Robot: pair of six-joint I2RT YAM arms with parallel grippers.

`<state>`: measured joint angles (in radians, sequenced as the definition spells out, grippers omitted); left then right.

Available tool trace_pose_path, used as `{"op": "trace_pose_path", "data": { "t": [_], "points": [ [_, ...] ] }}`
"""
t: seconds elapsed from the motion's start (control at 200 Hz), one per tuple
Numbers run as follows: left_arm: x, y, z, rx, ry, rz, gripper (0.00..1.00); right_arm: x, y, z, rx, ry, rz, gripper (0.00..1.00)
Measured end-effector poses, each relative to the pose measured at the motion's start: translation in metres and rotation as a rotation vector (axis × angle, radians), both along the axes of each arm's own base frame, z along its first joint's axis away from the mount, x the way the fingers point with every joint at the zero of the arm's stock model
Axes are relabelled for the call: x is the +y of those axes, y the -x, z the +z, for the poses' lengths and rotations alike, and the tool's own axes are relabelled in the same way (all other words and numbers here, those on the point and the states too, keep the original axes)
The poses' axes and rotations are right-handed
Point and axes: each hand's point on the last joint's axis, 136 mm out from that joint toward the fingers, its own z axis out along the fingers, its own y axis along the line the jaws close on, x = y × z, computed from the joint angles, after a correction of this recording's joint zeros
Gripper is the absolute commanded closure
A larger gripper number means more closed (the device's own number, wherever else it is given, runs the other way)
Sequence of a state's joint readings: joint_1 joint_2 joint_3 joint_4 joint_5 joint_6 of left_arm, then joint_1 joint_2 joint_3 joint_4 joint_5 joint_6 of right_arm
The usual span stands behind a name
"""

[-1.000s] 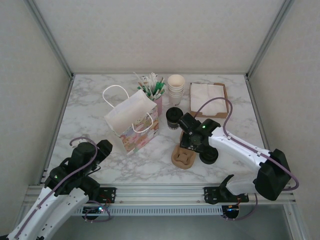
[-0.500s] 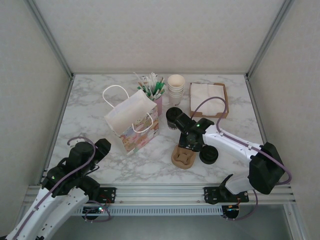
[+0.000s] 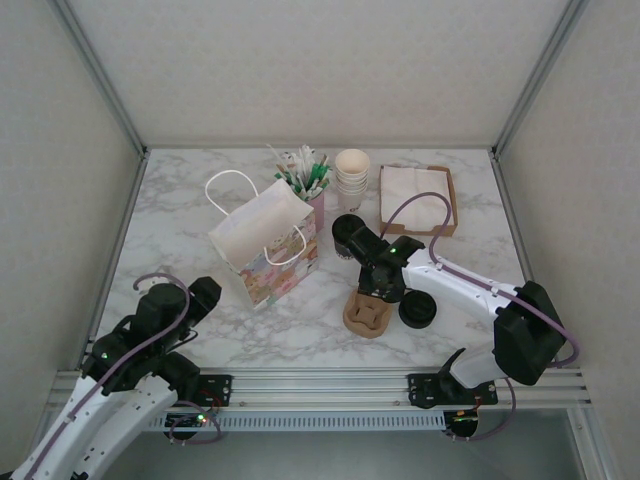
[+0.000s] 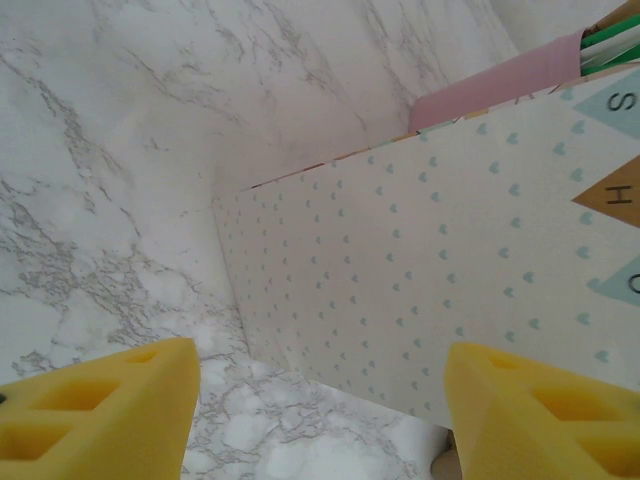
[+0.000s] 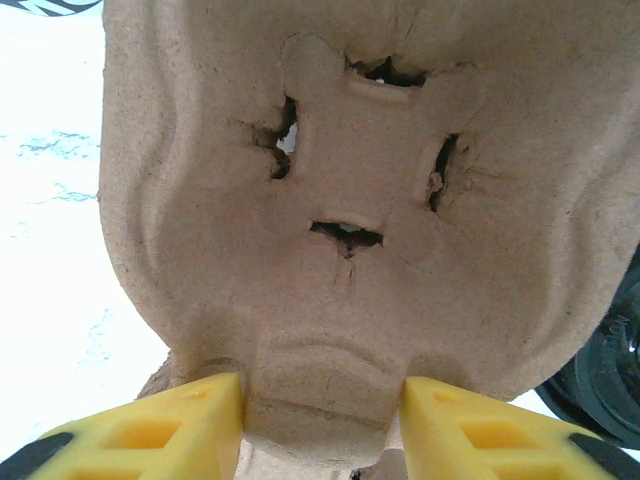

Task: Pack the takeout coffee

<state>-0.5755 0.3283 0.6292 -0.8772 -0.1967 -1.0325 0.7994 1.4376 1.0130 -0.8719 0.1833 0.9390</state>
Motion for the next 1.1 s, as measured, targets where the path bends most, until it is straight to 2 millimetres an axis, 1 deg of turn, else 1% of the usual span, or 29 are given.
{"op": "trace_pose_path", "data": {
  "t": [0.05,0.22,0.41,0.501,0.621,0.741,0.821,0.931,1.001,1.101],
  "points": [
    [0.000,0.000,0.002,-0.005,0.003,0.000,0.35,0.000,0.000,0.000,-0.001,-0.001,0.001,0.60],
    [0.001,0.002,0.011,-0.016,0.003,-0.003,0.34,0.000,0.000,0.000,-0.001,-0.001,0.000,0.60],
    [0.010,0.005,0.032,-0.053,-0.029,0.005,0.34,0.000,0.000,0.003,-0.007,-0.007,0.000,0.61],
    [0.015,0.005,0.049,-0.076,-0.065,0.004,0.34,0.000,0.000,0.008,-0.020,-0.018,0.000,0.62],
    [0.020,0.003,0.072,-0.101,-0.122,-0.005,0.32,-0.002,0.000,0.021,-0.055,-0.045,0.001,0.63],
    [0.018,-0.004,0.097,-0.105,-0.208,-0.047,0.30,-0.003,0.001,0.035,-0.093,-0.081,0.007,0.63],
    [0.013,-0.012,0.111,-0.094,-0.279,-0.087,0.25,-0.003,0.001,0.044,-0.118,-0.103,0.019,0.63],
    [0.005,-0.026,0.126,-0.060,-0.395,-0.158,0.14,-0.004,0.002,0.053,-0.146,-0.118,0.047,0.64],
    [-0.003,-0.037,0.142,-0.048,-0.464,-0.206,0.07,-0.005,0.002,0.061,-0.172,-0.128,0.072,0.64],
    [-0.014,-0.054,0.163,-0.046,-0.552,-0.277,0.00,-0.007,0.002,0.075,-0.220,-0.144,0.105,0.63]
  ]
}}
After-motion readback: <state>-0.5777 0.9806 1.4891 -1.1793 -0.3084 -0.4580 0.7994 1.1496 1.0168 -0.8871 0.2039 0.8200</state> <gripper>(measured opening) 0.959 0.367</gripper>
